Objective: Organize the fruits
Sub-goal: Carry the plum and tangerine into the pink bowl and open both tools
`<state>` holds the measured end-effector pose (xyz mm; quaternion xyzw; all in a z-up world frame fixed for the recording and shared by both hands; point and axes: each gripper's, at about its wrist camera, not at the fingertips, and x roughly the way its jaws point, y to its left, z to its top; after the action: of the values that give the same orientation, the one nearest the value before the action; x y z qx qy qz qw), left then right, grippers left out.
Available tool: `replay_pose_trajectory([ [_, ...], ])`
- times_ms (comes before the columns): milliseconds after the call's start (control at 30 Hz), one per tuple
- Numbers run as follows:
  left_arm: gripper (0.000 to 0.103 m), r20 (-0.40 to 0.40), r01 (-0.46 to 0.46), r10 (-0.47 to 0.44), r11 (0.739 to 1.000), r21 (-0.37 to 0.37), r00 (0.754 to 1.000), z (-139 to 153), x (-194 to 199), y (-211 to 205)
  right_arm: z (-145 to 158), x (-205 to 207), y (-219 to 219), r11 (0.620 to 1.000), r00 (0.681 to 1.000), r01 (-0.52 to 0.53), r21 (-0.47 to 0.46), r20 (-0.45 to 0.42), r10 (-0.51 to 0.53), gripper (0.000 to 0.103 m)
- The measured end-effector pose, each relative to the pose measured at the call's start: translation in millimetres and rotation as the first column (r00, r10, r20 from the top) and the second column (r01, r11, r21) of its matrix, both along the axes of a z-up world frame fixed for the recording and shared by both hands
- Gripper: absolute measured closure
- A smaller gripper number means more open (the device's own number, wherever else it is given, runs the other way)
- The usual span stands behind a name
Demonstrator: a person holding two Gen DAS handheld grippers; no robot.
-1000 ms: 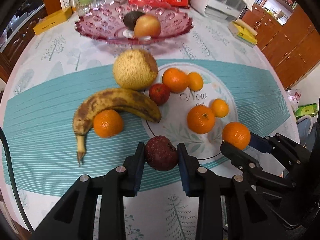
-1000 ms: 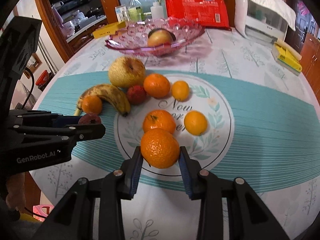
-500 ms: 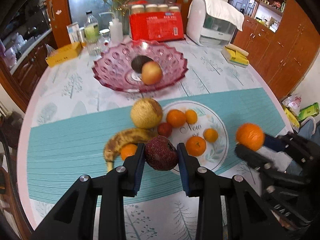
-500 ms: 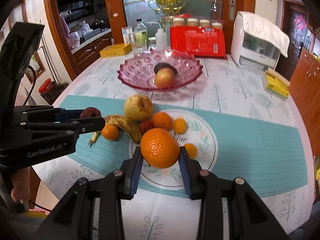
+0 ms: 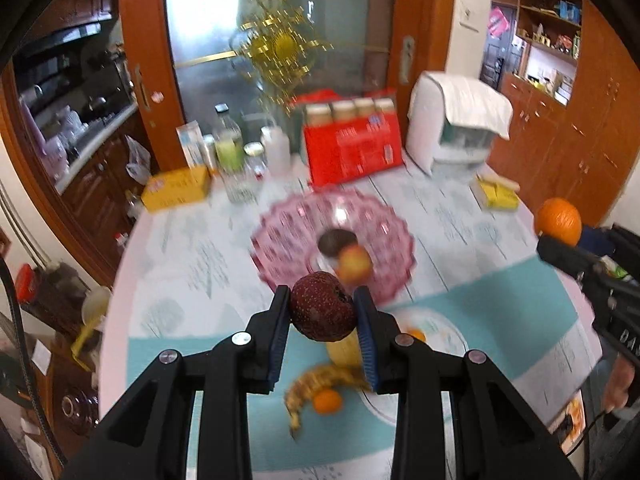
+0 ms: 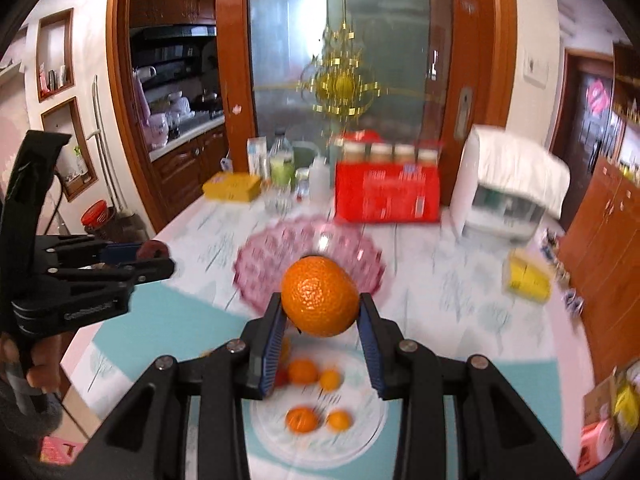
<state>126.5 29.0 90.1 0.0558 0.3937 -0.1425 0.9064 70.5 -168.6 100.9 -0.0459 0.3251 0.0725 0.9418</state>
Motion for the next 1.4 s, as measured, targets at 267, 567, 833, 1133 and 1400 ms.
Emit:
replay_pose_trajectory([
  [267,0.073,0.055,-0.059,0.057,0.997,0.045,0.997,43.4,57.9,4.9,57.6,75.4,-14.1,1.0,0.999,0.013,-0.027,0.053,-0.011,0.067],
  [567,0.073,-0.006,-0.131,0.132,0.989,0.061,0.991,14.1,140.0,-3.6,26.5,162.0,-12.6,1.0,0.999,-0.012,-0.005,-0.033,0.012,0.067],
  [833,0.073,-0.19,-0.167,0.184,0.981,0.1,0.965,-97.0,192.2,-21.3,-84.1,219.5,-14.0,0.996,0.974,-0.037,0.076,-0.221,0.053,0.067],
  [1133,0.073,-0.312,-0.155,0.202,0.973,0.17,0.929,-199.4,215.3,-49.4,-189.4,257.1,-18.7,0.989,0.923,-0.015,0.146,-0.378,0.07,0.067],
  [1400,0.072,-0.317,-0.155,0.205,0.972,0.176,0.926,-222.7,223.4,-59.3,-225.6,264.7,-14.8,0.99,0.906,-0.043,0.135,-0.413,0.095,0.066],
])
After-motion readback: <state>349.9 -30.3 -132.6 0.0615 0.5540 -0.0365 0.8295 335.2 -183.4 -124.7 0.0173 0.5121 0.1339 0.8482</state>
